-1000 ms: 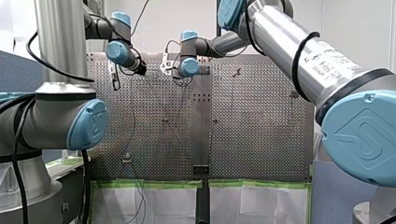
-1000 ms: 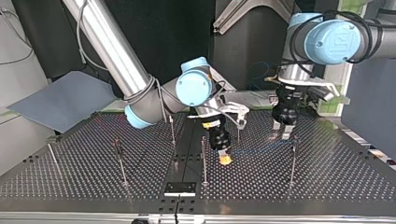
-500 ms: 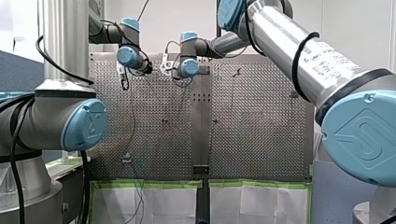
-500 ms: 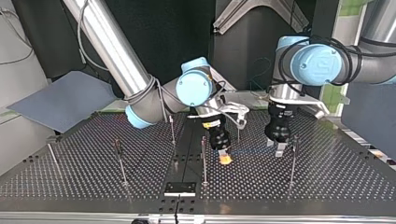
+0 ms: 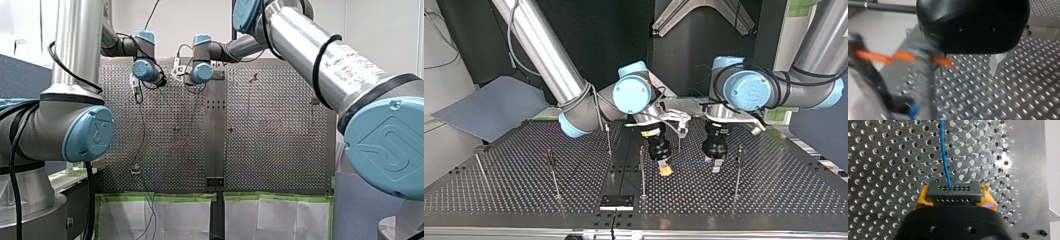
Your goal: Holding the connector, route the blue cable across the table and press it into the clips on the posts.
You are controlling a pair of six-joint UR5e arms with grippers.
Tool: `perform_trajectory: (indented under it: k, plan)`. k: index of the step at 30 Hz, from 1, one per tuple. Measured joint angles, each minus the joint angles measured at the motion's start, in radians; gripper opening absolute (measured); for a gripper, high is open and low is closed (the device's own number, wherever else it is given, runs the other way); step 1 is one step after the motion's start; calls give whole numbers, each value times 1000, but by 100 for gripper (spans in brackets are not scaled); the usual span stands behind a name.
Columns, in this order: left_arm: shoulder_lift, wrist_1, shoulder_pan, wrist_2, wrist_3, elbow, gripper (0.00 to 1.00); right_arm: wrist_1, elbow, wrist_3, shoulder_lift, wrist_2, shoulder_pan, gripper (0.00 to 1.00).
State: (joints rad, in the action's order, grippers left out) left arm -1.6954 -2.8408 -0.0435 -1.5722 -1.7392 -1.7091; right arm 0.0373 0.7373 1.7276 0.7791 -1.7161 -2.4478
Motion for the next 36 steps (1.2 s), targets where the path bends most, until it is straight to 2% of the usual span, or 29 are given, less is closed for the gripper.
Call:
perform_trajectory:
  k: [1,2,3,4,5,6,7,8,19,26,36]
  plan:
    - [-4,1,0,-5,0,0,68,0,0,0,0,0,0,0]
    - [-8,0,1,-11,-1,0,55,0,0,0,0,0,0,0]
    - [-10,0,1,-15,-1,0,55,0,0,0,0,0,0,0]
    - [-11,0,1,-19,-2,0,37,0,0,0,0,0,0,0]
    - [-12,-1,0,-23,-3,0,25,0,0,0,0,0,0,0]
    - [-13,-1,0,-25,-4,0,25,0,0,0,0,1,0,0]
    - [-13,-1,-1,-27,-5,1,8,-1,0,0,0,1,0,0]
    - [-13,-1,-1,-28,-6,1,0,-1,0,0,0,1,0,0]
    - [-14,-19,-2,-54,-7,-1,0,-3,9,0,-2,0,-1,0]
    - [-13,-56,-16,-88,3,-36,0,0,61,-1,-3,-5,0,0]
    - [-12,15,-35,-96,-9,-127,0,-1,112,-4,-5,-9,0,0]
